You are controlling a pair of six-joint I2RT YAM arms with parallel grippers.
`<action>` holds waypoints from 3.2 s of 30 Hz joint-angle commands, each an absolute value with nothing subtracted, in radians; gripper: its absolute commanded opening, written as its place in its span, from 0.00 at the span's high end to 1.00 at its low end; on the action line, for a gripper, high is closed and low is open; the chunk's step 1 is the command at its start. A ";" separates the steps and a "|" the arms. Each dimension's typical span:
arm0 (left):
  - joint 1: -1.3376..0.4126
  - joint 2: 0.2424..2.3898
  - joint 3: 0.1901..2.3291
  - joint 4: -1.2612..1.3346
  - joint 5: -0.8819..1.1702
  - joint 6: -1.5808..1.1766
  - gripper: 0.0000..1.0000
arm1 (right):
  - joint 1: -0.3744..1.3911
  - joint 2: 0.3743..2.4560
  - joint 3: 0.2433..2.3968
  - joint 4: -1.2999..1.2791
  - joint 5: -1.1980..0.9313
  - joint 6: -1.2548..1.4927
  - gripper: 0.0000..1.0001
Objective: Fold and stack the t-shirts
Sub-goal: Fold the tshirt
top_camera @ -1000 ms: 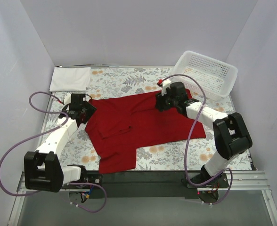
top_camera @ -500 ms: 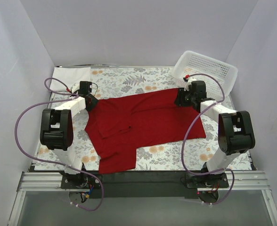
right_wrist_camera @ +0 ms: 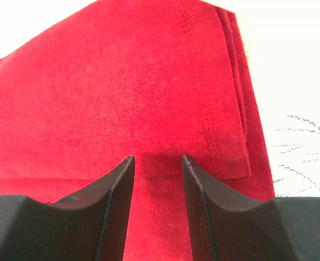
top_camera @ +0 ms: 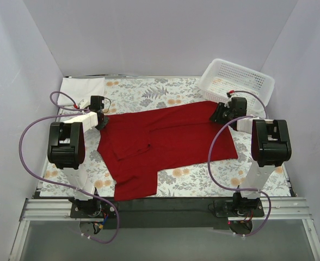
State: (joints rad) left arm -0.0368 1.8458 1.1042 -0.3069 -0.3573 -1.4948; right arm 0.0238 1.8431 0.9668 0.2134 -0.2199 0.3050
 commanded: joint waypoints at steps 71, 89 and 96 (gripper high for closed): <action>-0.175 1.722 1.207 -0.314 -0.239 -1.342 0.66 | 0.018 1.631 0.933 0.046 -0.075 0.388 0.63; -0.117 1.997 1.267 -0.342 -0.328 -1.373 0.75 | -0.123 1.736 0.847 0.103 -0.086 0.485 0.65; -0.107 2.010 1.269 -0.359 -0.325 -1.385 0.78 | -0.149 1.694 0.831 0.098 -0.049 0.479 0.64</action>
State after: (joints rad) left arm -0.1215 1.9720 1.2728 -0.3065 -0.2928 -1.3769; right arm -0.1291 1.7195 0.8524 0.1295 -0.1143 0.4911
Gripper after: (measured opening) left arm 0.228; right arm 0.356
